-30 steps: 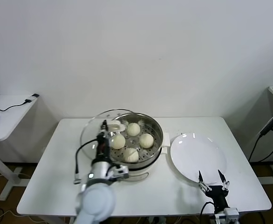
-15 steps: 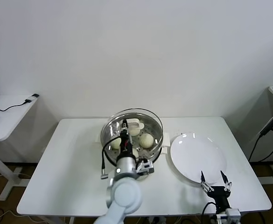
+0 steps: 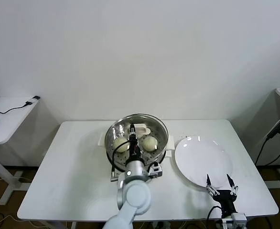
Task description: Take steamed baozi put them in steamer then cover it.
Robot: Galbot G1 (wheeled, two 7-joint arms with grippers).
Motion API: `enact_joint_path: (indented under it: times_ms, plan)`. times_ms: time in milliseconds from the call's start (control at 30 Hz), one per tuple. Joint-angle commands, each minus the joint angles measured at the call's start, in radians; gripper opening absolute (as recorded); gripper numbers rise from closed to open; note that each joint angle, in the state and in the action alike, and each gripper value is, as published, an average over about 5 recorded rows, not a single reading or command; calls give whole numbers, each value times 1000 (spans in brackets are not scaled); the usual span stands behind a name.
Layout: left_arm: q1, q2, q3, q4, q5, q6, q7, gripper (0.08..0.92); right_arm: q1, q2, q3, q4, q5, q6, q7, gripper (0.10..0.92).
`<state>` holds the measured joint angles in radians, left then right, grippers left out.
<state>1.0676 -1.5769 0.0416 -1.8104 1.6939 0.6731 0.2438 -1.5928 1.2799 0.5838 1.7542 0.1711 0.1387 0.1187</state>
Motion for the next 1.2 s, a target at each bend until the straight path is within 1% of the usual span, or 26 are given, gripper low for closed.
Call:
enact_joint_path:
  times_ms: [33, 400, 567, 633, 767, 900, 1033, 1133, 1200]
  plan:
    - [3, -4, -5, 44, 14, 1, -16, 132, 3, 2, -1, -4, -2, 5, 1, 823]
    - [4, 5, -23, 61, -6, -10, -64, 132, 10, 5, -8, -11, -35, 20, 1, 823]
    - [18, 20, -9, 33, -55, -5, -59, 134, 8, 1, -10, -6, -37, 21, -2, 823]
    - [20, 22, -3, 23, -67, -4, -58, 151, 9, -1, -12, -4, -37, 20, -3, 823]
    - [26, 26, 7, -19, -88, -6, -62, 244, 9, -3, -18, 4, -41, 18, -3, 823]
    - [38, 46, 18, -77, -135, -12, -65, 365, 5, -9, -24, 14, -42, 15, -4, 823]
    - [72, 79, 20, -153, -225, -31, -101, 477, 4, -15, -24, 23, -40, 11, -3, 823]
    - [117, 107, -3, -229, -314, -75, -119, 564, 2, -17, -25, 30, -32, -2, -4, 823]
    - [158, 134, -34, -275, -411, -137, -134, 625, -1, -20, -29, 35, -13, -9, -1, 823]
